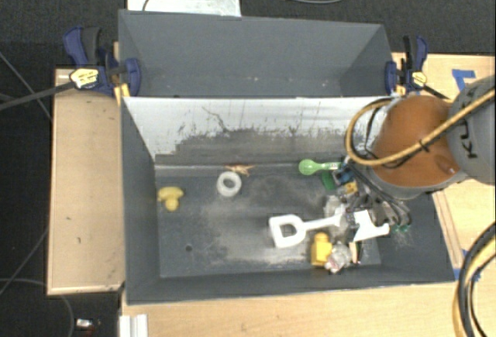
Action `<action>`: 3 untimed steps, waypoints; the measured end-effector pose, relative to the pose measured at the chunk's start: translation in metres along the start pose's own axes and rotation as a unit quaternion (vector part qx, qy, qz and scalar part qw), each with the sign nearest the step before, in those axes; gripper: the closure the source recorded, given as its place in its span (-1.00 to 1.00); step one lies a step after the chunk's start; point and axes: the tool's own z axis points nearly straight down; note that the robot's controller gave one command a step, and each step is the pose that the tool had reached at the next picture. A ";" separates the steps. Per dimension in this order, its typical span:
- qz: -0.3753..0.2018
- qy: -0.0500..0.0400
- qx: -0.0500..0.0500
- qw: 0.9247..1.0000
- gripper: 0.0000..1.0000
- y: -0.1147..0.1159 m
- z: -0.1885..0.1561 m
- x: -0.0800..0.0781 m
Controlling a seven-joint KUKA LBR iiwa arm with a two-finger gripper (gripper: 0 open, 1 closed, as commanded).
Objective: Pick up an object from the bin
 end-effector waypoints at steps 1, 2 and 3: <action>0.001 -0.002 0.000 1.000 1.00 0.000 -0.040 -0.001; 0.001 -0.003 0.001 1.000 1.00 0.000 -0.078 -0.001; 0.002 -0.005 0.002 1.000 1.00 0.000 -0.109 -0.002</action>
Offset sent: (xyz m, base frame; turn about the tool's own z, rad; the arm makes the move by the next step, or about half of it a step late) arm 0.0007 -0.0001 0.0402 0.0012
